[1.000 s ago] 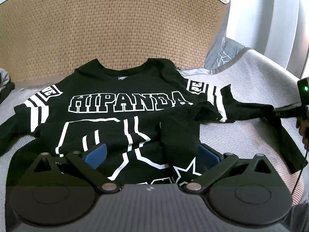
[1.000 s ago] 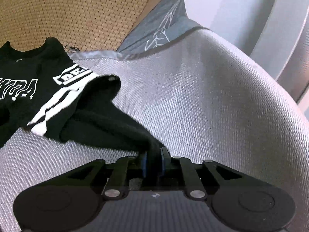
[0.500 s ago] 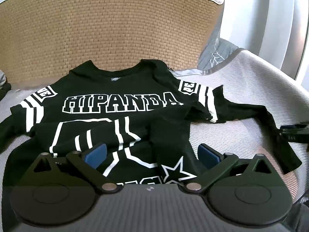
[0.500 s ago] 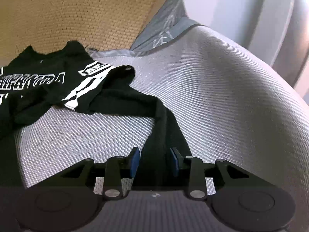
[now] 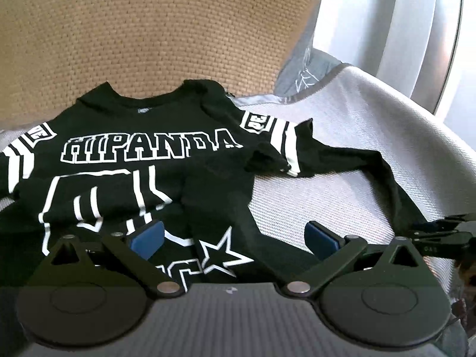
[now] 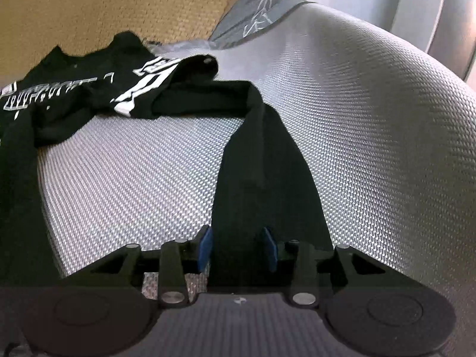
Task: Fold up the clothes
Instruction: 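Pull the sleeve outward from the body with the right tool, then open it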
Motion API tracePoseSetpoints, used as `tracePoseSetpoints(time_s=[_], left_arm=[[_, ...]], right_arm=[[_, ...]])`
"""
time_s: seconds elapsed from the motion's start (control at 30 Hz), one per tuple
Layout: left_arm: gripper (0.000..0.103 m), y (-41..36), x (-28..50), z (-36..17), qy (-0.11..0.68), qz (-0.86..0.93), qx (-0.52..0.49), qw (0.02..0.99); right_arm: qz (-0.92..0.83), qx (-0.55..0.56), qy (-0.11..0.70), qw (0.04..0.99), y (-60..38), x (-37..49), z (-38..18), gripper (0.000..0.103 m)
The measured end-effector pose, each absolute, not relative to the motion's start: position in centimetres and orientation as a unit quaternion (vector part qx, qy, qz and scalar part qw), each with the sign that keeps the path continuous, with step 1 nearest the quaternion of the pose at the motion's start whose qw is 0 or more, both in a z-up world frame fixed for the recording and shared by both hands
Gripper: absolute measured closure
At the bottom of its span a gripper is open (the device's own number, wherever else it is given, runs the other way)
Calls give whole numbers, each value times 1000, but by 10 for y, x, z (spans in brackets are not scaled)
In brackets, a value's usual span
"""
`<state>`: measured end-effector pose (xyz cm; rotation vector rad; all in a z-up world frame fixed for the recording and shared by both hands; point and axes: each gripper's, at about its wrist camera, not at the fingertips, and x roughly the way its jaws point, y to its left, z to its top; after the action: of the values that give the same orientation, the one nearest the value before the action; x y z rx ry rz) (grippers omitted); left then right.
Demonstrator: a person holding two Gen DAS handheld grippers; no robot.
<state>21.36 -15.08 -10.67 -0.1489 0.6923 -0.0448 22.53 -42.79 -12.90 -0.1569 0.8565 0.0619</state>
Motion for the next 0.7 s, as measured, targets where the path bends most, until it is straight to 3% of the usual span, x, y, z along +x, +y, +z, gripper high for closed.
tracePoseSetpoints(time_s=[0.07,0.1,0.43,0.5,0.57,0.63,0.7], left_arm=[[0,-151,213,-108,342,-23,-73,936],[0,-151,213,-109,344,-23,-74,936],[0,-130,214,-112,357,-12,-74,931],[0,-124,216,-113,358,-8,-76,931],[0,-116,217,-114,360,-6,-79,930],[0,-105,216,-115,361,2,-80,929],[0,-93,215,-117,363,12,-82,928]], right_arm=[[29,-88,412,907,-428,227,-131,70],[17,-107,410,905,-427,228,-131,94],[-121,-157,386,901,-485,256,-92,98],[-118,-142,396,900,-488,261,-90,96],[-110,-151,402,896,-480,262,-92,86],[-95,-144,401,900,-474,259,-93,63],[-83,-127,391,908,-470,253,-88,58]])
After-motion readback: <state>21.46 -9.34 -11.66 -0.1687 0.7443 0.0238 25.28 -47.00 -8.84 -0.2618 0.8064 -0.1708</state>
